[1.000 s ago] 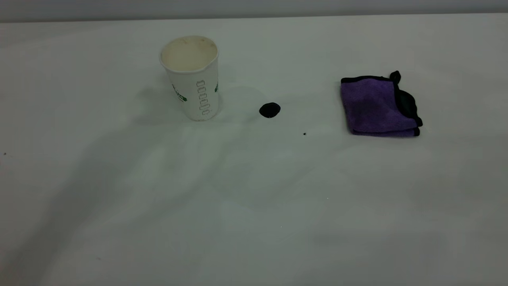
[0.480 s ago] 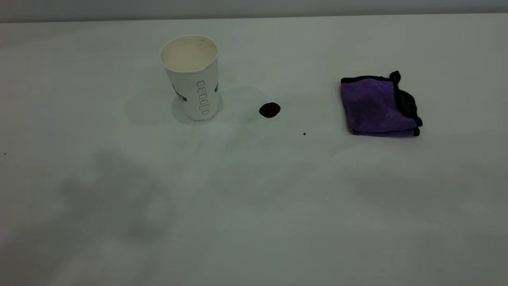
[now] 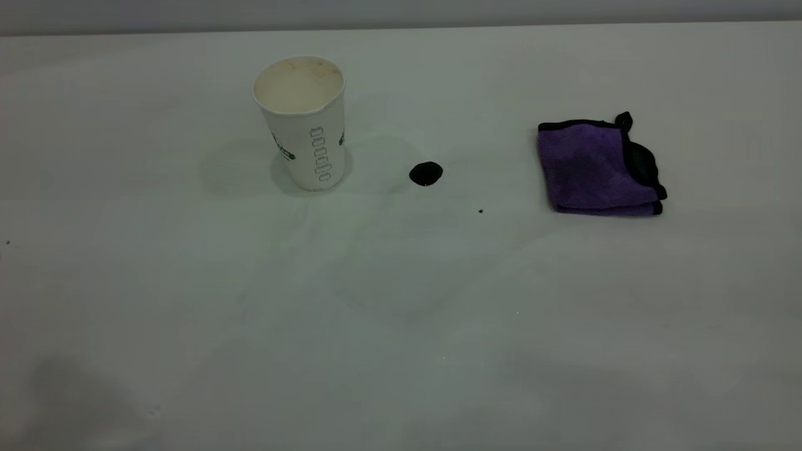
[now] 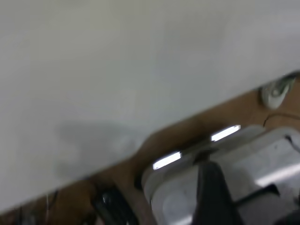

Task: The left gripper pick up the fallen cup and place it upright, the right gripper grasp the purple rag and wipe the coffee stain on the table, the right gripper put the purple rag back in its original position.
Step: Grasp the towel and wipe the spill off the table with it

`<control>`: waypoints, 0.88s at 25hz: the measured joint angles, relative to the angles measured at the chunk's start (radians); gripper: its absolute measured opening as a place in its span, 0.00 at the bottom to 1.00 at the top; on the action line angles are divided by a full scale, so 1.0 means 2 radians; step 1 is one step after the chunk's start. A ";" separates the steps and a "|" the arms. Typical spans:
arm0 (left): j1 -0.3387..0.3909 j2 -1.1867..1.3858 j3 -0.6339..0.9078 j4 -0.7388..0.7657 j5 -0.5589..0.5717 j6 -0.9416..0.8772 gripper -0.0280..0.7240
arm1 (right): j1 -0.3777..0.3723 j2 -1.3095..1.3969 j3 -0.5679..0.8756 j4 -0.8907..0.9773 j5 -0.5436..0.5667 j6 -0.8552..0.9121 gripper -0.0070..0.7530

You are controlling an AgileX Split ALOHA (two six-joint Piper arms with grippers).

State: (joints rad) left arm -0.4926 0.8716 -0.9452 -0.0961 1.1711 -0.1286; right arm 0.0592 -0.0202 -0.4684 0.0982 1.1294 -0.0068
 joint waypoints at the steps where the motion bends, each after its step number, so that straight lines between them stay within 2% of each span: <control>1: 0.000 -0.011 0.027 0.002 0.000 -0.004 0.70 | 0.000 0.000 0.000 0.000 0.000 0.000 0.56; 4: 0.000 -0.044 0.098 0.030 0.000 -0.007 0.74 | 0.000 0.000 0.000 0.000 0.000 0.000 0.56; 9: 0.000 -0.094 0.190 0.069 0.000 0.006 0.75 | 0.000 0.000 0.000 0.000 0.000 0.000 0.56; 17: 0.000 -0.148 0.225 0.056 -0.031 0.093 0.75 | 0.000 0.000 0.000 0.000 0.000 0.000 0.56; 22: 0.000 -0.149 0.228 0.052 -0.036 0.106 0.75 | 0.000 0.000 0.000 0.000 0.000 0.000 0.56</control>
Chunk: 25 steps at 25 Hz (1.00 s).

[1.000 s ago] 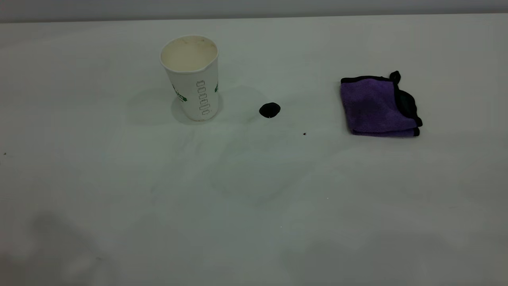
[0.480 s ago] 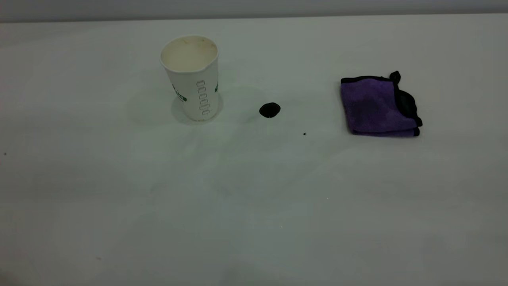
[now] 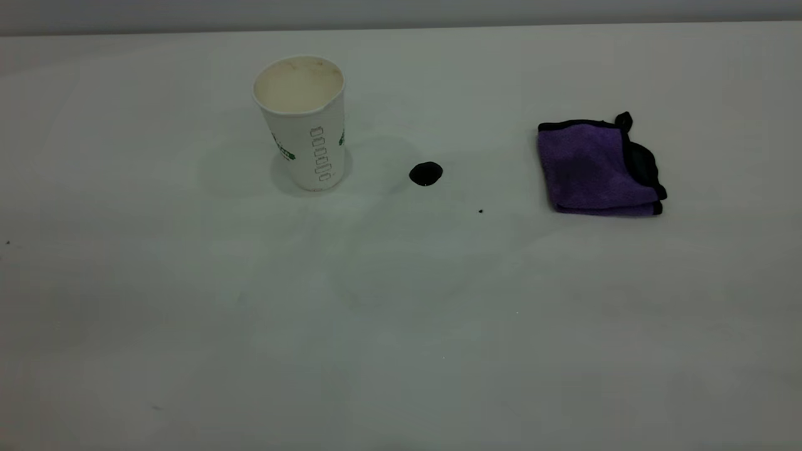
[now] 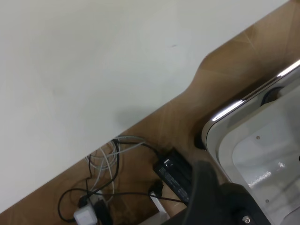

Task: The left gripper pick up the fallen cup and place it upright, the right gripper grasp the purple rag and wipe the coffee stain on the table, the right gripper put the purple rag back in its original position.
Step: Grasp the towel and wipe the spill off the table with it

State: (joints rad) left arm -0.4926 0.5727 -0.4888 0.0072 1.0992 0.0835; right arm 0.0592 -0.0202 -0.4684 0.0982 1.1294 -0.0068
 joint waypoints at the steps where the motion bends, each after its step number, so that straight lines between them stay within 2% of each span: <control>1: 0.000 0.000 0.000 0.000 0.000 0.001 0.75 | 0.000 0.000 0.000 0.000 0.000 0.000 0.56; 5: 0.022 -0.002 0.000 -0.004 0.000 0.002 0.75 | 0.000 0.000 0.000 0.000 0.000 0.000 0.56; 8: 0.072 -0.004 0.000 -0.004 -0.001 0.002 0.75 | 0.000 0.000 0.000 0.000 0.000 0.000 0.56; 14: 0.198 -0.048 0.000 -0.004 -0.001 0.002 0.75 | 0.000 0.000 0.000 0.000 0.000 0.000 0.56; 18: 0.253 -0.114 0.000 -0.004 0.001 0.002 0.75 | 0.000 0.000 0.000 0.000 0.000 0.000 0.56; 21: 0.269 -0.180 0.000 -0.004 0.002 0.002 0.75 | 0.000 0.000 0.000 0.000 0.000 0.000 0.56; 25: 0.272 -0.256 0.000 -0.004 0.006 0.002 0.75 | 0.000 0.000 0.000 0.000 0.000 0.000 0.56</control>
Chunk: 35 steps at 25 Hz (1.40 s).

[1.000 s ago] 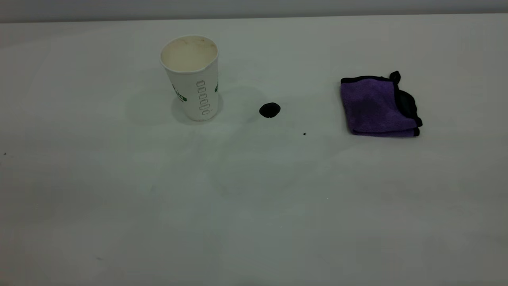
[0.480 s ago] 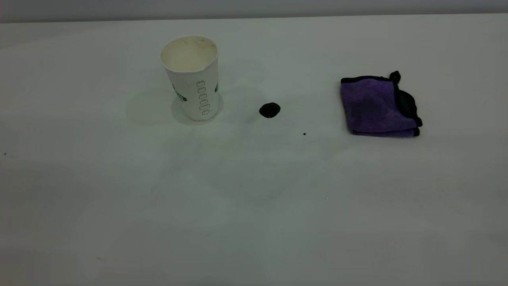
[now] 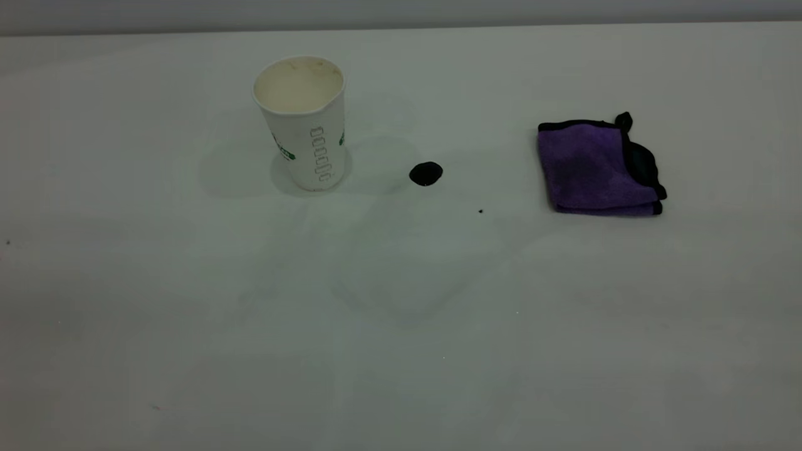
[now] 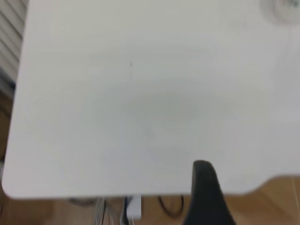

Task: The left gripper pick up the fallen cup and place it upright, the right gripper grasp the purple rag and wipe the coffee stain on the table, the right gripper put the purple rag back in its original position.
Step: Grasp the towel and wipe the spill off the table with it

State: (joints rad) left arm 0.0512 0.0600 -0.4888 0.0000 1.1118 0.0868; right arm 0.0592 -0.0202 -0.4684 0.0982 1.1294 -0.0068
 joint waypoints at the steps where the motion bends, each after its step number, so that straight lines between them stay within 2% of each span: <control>1: 0.000 -0.018 0.000 0.000 0.001 0.000 0.75 | 0.000 0.000 0.000 0.000 0.000 0.000 0.56; 16: 0.001 -0.041 0.000 0.000 0.004 0.000 0.75 | 0.000 0.001 -0.005 0.014 -0.004 0.000 0.56; 19: 0.001 -0.041 0.000 0.000 0.004 0.000 0.75 | 0.000 0.040 -0.023 0.027 -0.012 -0.004 0.59; 26: 0.001 -0.041 0.000 0.000 0.004 0.000 0.75 | 0.000 0.225 -0.072 0.094 -0.064 -0.113 0.70; 35: 0.001 -0.041 0.000 0.000 0.004 0.000 0.75 | 0.002 0.459 -0.085 0.224 -0.175 -0.300 0.71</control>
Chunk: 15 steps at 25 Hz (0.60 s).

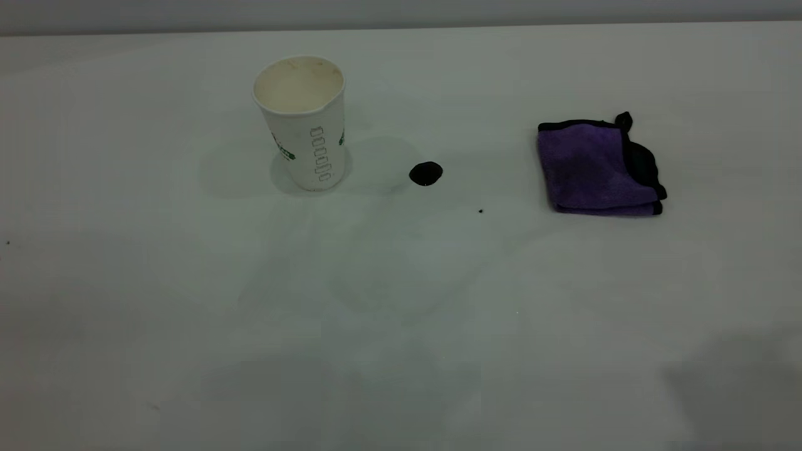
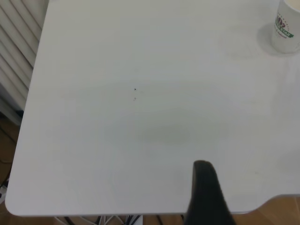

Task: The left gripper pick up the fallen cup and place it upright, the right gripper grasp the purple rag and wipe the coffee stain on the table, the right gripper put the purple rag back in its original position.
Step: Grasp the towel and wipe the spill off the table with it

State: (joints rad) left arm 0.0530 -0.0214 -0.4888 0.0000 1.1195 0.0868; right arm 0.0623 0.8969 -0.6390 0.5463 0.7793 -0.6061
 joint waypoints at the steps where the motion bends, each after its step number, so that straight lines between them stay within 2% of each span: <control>1: 0.000 0.000 0.000 0.000 0.000 0.000 0.75 | 0.004 0.022 -0.002 0.012 -0.011 -0.011 0.71; 9: 0.000 0.000 0.000 0.000 0.000 0.000 0.75 | 0.085 0.213 -0.040 0.032 -0.109 -0.046 0.71; 15: 0.000 0.000 0.000 0.000 0.001 0.000 0.75 | 0.125 0.370 -0.111 -0.008 -0.142 -0.016 0.68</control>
State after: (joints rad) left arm 0.0530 -0.0214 -0.4888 0.0000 1.1211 0.0868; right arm 0.3122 1.6365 -0.8602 0.5309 0.4959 -0.6372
